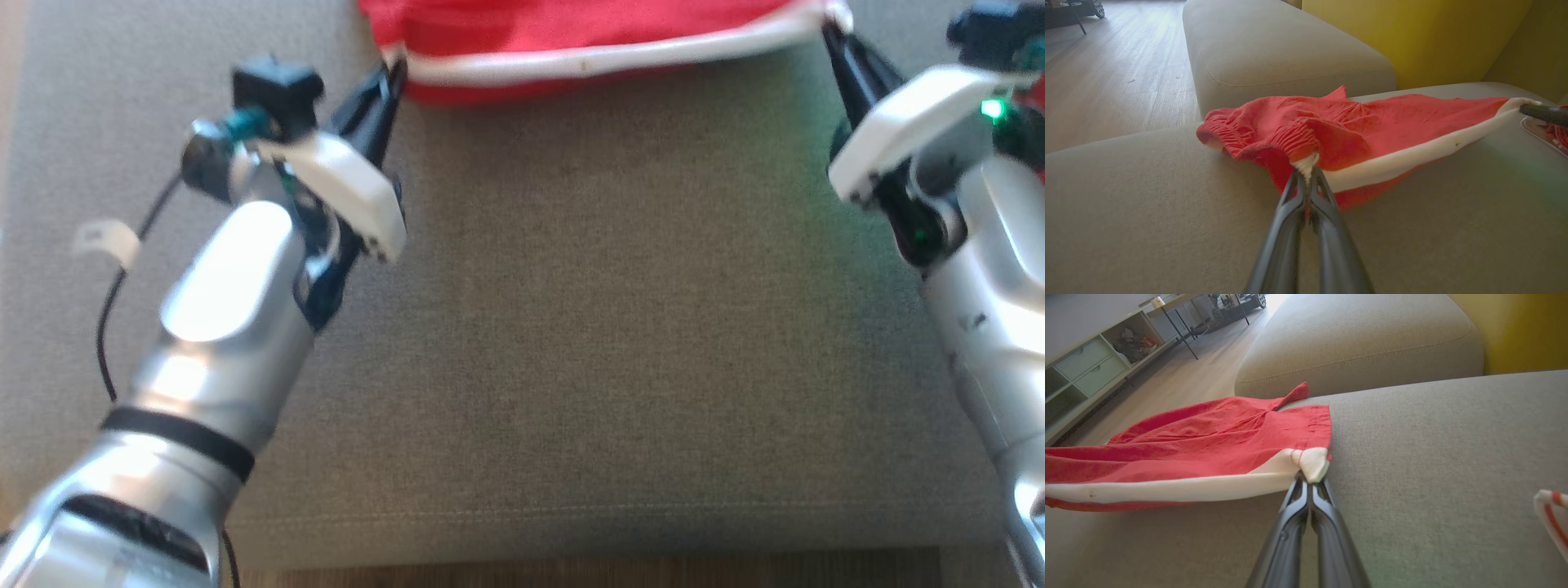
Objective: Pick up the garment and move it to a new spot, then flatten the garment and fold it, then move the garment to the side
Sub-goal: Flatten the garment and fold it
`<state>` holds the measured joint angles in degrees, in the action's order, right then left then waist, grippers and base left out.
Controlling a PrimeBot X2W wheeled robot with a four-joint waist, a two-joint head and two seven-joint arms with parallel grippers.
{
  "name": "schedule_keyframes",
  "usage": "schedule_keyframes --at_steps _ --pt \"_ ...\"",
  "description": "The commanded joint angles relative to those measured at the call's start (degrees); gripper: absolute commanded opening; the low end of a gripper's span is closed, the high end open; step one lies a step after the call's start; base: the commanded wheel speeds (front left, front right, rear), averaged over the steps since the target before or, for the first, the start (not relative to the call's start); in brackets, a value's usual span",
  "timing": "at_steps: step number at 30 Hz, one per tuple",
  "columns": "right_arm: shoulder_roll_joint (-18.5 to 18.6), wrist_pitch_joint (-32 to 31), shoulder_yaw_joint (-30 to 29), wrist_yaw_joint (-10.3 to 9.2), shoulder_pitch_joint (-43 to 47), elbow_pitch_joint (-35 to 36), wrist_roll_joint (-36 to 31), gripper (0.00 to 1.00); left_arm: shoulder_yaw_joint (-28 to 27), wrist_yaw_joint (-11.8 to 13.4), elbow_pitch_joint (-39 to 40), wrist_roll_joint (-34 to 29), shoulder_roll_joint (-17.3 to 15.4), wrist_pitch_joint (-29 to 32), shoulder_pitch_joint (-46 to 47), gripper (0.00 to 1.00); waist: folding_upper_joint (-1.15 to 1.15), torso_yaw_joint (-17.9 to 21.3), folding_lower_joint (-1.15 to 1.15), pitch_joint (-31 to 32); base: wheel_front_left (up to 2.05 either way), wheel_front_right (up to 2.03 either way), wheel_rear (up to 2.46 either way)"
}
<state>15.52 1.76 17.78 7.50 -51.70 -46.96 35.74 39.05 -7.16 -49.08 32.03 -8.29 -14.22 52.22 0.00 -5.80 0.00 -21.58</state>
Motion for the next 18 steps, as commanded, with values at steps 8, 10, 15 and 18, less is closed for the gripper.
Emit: schedule_keyframes --at_steps 8,10,15,18 --pt "4.91 -5.01 7.15 -0.01 4.80 -1.52 1.25 0.00 7.62 -0.32 2.92 2.48 -3.84 0.12 -6.06 0.00 0.00 -1.84 0.00 7.36 0.00 0.00 0.00" --pt "6.30 -6.76 8.52 -0.01 5.61 -1.92 1.83 0.00 8.72 -0.32 3.01 2.76 -4.37 0.11 -7.27 0.00 0.00 -1.96 0.00 8.40 0.00 0.00 0.00" --pt "8.95 -11.09 11.08 -0.01 7.28 -2.69 3.31 0.00 10.77 -0.32 3.59 3.53 -4.74 0.06 -9.98 0.00 0.00 -2.23 0.00 10.74 0.00 0.00 0.00" --pt "10.02 -14.54 12.92 -0.01 8.31 -2.11 4.47 0.00 11.45 -0.32 3.96 3.72 -4.86 0.06 -11.01 0.00 0.00 -2.32 0.00 11.55 0.00 0.00 0.00"
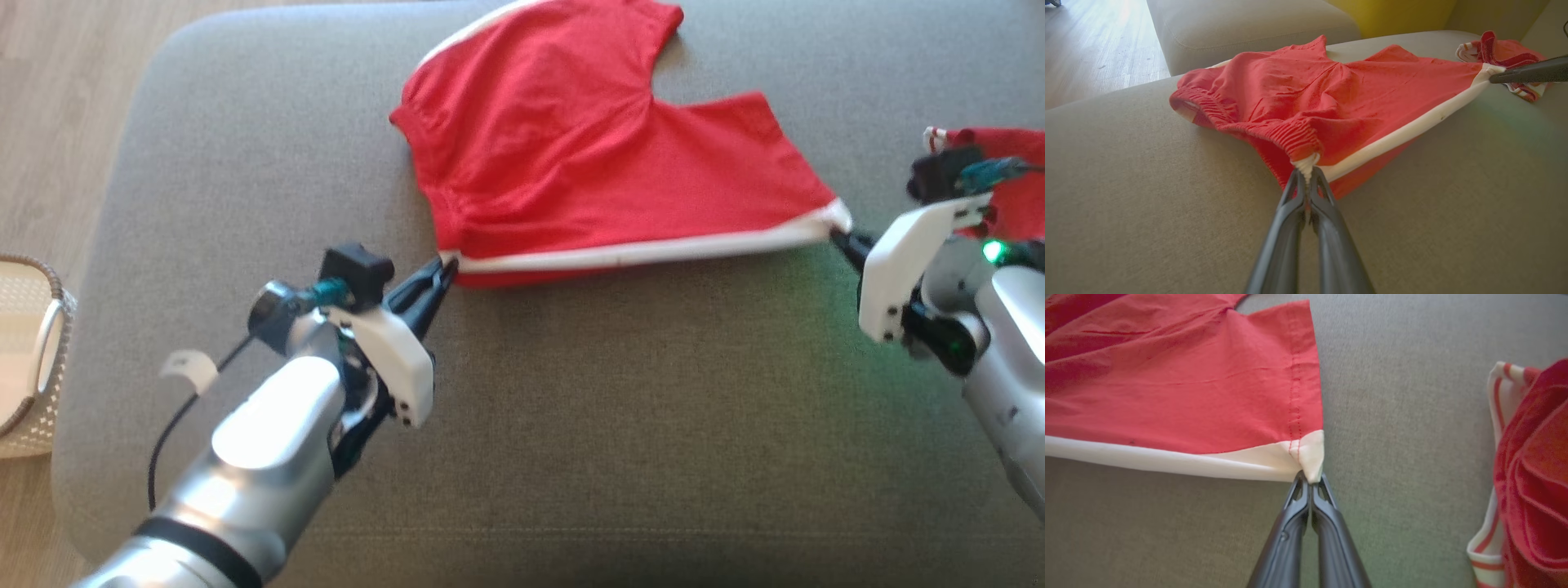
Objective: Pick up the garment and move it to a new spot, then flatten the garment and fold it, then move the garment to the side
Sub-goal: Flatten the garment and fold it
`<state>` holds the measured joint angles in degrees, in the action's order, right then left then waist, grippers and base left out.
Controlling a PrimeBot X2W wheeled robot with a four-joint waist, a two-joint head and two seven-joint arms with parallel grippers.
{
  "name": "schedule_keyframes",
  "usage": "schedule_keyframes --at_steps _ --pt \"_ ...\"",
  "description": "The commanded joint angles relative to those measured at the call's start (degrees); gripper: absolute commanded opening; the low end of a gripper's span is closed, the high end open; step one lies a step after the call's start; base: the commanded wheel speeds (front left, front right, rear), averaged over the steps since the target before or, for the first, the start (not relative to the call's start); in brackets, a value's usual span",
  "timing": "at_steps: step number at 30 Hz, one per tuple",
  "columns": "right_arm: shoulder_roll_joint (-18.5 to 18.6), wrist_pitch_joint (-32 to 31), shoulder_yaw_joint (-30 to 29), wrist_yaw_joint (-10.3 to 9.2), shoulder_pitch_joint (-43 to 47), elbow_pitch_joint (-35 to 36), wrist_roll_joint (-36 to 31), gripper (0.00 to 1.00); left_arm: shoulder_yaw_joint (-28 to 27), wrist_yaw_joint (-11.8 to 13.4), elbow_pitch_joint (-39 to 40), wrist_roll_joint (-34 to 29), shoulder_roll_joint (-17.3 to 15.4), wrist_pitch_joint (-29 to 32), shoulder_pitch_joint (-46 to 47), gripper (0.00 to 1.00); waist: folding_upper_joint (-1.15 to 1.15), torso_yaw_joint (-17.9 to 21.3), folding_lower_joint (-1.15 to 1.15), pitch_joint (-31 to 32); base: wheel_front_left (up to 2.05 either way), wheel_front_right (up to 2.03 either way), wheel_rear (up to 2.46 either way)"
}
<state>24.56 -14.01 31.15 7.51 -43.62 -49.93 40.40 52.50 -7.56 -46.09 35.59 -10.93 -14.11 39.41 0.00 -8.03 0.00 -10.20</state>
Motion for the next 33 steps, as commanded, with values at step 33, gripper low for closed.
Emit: schedule_keyframes --at_steps 33 --pt "30.81 -47.62 4.50 -0.02 22.40 36.08 21.99 0.00 18.00 0.08 36.00 19.87 -19.40 14.21 -14.85 0.00 0.00 -2.17 0.00 10.76 0.00 0.00 0.00"
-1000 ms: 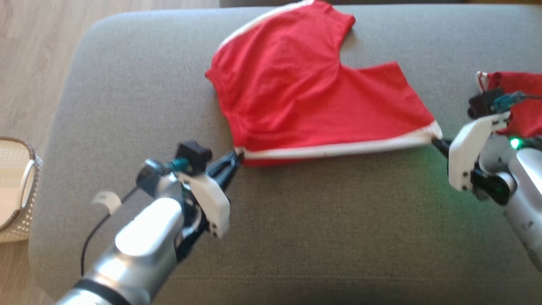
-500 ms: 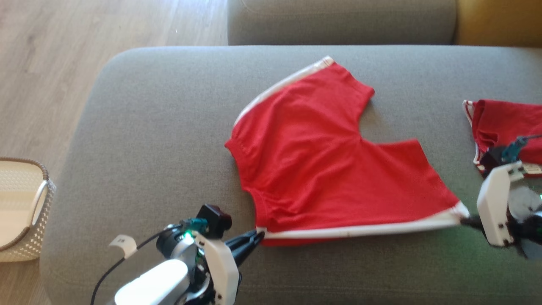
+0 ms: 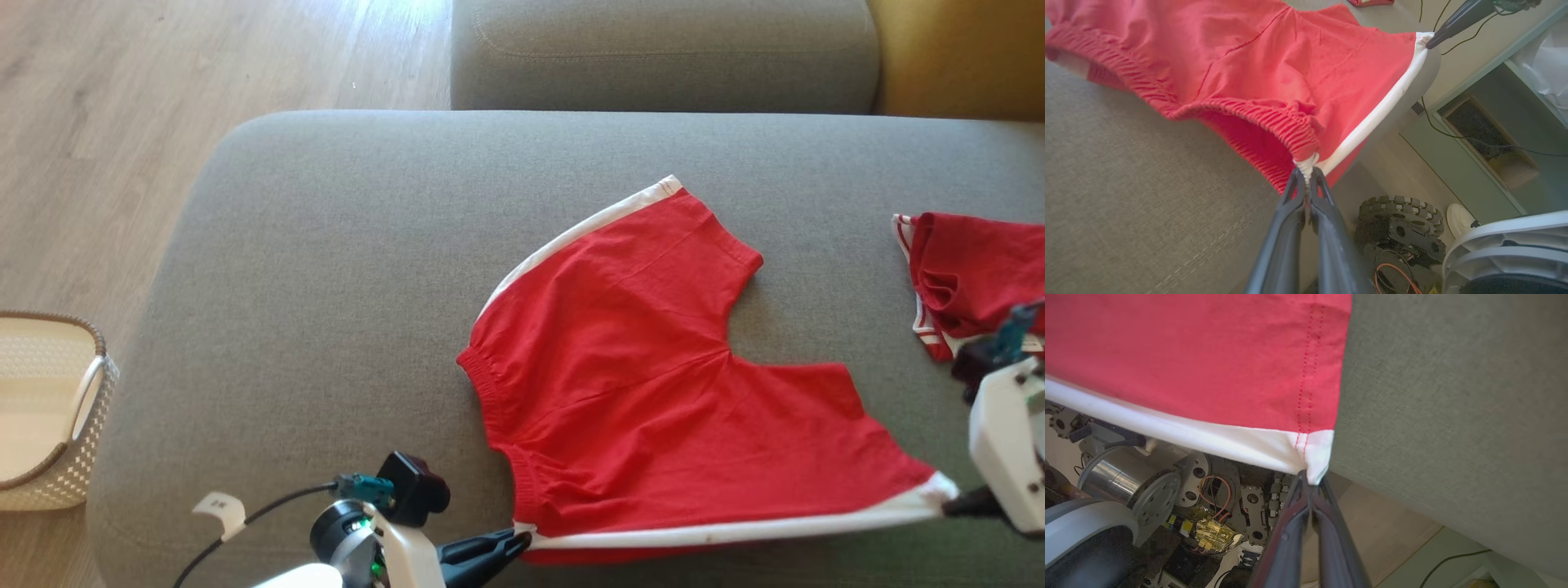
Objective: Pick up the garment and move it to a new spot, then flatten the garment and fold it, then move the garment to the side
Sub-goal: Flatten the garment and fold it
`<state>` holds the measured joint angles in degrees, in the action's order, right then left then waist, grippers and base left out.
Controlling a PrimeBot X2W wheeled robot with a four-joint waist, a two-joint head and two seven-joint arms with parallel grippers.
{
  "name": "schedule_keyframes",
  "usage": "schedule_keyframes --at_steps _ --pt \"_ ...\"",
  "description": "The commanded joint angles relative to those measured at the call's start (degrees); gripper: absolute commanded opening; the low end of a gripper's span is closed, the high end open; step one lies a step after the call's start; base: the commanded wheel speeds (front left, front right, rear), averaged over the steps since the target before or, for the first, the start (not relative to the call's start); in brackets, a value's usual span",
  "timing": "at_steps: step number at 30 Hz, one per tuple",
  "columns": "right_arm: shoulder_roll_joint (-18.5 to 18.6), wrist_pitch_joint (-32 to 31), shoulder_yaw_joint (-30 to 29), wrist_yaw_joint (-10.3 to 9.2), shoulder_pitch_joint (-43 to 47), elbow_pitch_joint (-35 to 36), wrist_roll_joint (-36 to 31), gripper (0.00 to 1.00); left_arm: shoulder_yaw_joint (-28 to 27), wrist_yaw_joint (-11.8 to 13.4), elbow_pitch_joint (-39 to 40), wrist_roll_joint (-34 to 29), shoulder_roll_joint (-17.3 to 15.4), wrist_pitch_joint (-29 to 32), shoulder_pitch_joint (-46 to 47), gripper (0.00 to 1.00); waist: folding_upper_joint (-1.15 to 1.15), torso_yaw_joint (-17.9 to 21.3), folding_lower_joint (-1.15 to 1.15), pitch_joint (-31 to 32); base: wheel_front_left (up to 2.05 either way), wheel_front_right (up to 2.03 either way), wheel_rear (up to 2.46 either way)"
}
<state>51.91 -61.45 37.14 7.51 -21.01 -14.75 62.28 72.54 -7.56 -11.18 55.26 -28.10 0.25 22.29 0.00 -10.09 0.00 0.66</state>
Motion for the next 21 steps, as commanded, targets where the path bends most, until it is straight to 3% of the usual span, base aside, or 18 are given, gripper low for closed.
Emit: schedule_keyframes --at_steps 1,12,21 --pt "3.36 -0.31 -2.73 -0.02 -0.30 1.57 0.09 0.00 -2.22 0.08 1.72 0.57 -2.53 -0.35 2.46 0.00 0.00 -0.25 0.00 -0.29 0.00 0.00 0.00" --pt "-4.84 -1.88 -14.40 -0.02 -7.89 1.87 -3.41 0.00 -6.56 0.08 4.13 4.03 -0.66 -3.69 6.61 0.00 0.00 -3.08 0.00 -5.61 0.00 0.00 0.00" --pt "-13.73 -5.14 -20.36 -0.02 -20.21 -2.31 -12.64 0.00 -9.78 0.10 0.23 4.84 2.72 -7.22 11.84 0.00 0.00 -6.96 0.00 -11.46 0.00 0.00 0.00"
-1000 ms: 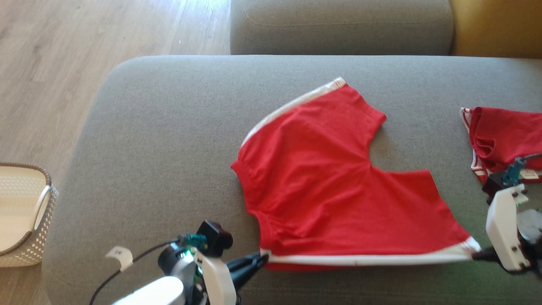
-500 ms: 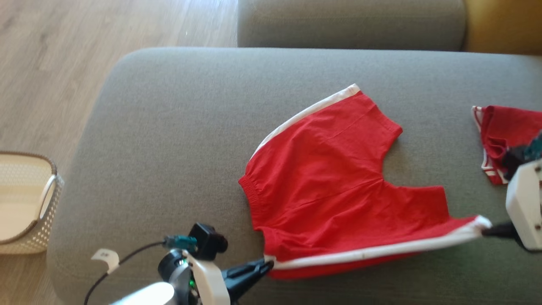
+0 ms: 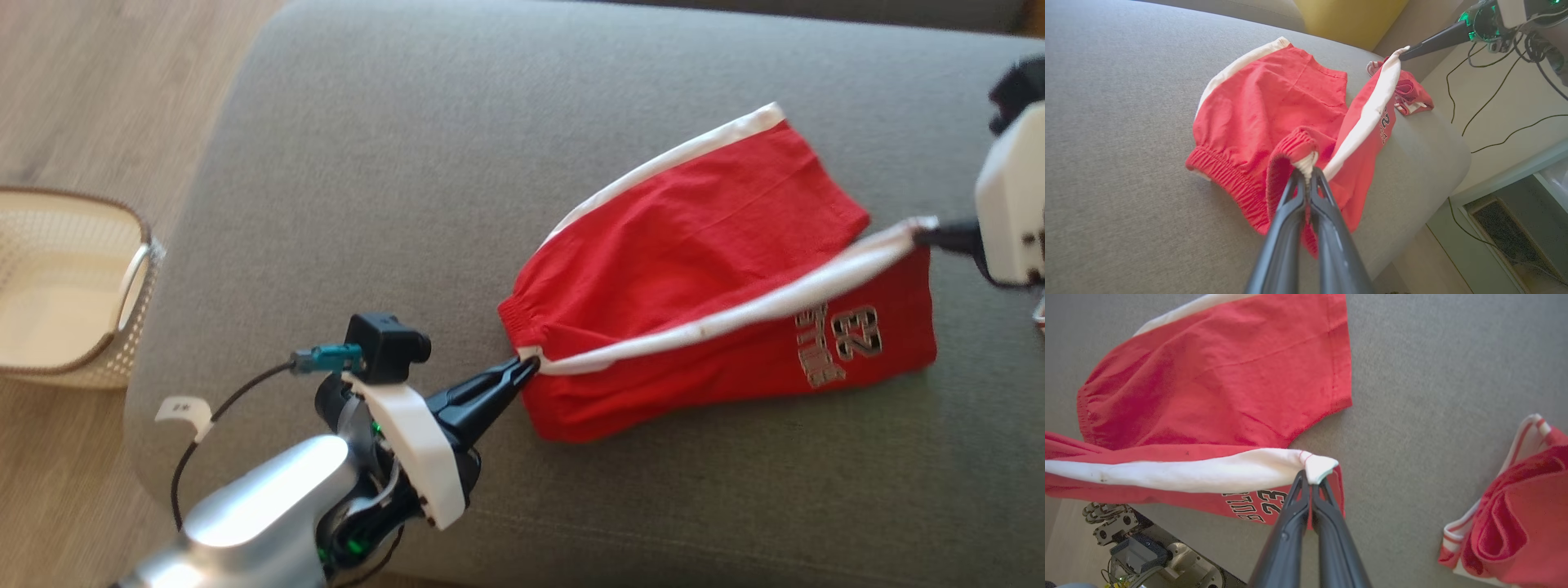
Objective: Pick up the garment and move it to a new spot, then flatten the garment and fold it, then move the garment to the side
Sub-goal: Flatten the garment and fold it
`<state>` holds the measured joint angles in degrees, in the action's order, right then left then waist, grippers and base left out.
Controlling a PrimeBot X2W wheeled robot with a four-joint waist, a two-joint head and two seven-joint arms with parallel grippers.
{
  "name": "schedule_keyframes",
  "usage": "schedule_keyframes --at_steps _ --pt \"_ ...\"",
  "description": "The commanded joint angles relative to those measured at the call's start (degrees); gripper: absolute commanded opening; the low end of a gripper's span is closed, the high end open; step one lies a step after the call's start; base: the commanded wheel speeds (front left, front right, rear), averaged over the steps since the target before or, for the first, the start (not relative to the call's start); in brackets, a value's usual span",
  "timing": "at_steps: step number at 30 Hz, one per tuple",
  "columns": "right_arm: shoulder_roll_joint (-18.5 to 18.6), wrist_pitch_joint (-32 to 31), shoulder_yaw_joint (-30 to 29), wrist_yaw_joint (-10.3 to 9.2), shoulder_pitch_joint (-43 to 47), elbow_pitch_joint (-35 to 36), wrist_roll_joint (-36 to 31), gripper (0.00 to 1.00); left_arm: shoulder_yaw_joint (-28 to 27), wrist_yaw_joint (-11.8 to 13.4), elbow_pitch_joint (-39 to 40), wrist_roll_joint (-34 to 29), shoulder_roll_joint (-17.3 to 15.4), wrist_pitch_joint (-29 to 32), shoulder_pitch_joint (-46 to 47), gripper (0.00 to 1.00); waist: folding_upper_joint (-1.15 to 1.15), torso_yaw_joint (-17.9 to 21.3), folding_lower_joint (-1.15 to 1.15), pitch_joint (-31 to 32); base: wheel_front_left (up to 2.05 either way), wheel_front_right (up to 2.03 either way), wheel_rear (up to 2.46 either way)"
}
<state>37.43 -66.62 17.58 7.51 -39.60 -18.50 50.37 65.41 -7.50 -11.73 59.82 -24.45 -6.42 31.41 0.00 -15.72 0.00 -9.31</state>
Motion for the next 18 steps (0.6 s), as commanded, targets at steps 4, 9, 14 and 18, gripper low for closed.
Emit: schedule_keyframes --at_steps 4,9,14,18 --pt "-3.13 1.22 -1.54 -0.02 -5.79 -0.99 -4.14 0.00 -2.85 0.03 -2.15 -0.05 1.32 -1.30 4.76 0.00 0.00 -2.81 0.00 -3.63 0.00 0.00 0.00" --pt "-5.16 4.44 -1.61 -0.02 -10.57 -4.07 -7.80 0.00 -2.89 0.02 -5.30 0.22 3.73 -3.00 7.17 0.00 0.00 -4.59 0.00 -6.99 0.00 0.00 0.00" --pt "-4.80 8.11 -1.47 -0.02 -13.55 -7.34 -10.67 0.00 -2.06 0.02 -7.33 0.14 5.81 -4.56 9.04 0.00 0.00 -6.01 0.00 -9.58 0.00 0.00 0.00" --pt "-3.16 13.54 0.59 -0.02 -15.11 -9.05 -13.47 0.00 -0.91 0.02 -8.73 0.26 7.38 -5.52 10.34 0.00 0.00 -6.96 0.00 -11.19 0.00 0.00 0.00"
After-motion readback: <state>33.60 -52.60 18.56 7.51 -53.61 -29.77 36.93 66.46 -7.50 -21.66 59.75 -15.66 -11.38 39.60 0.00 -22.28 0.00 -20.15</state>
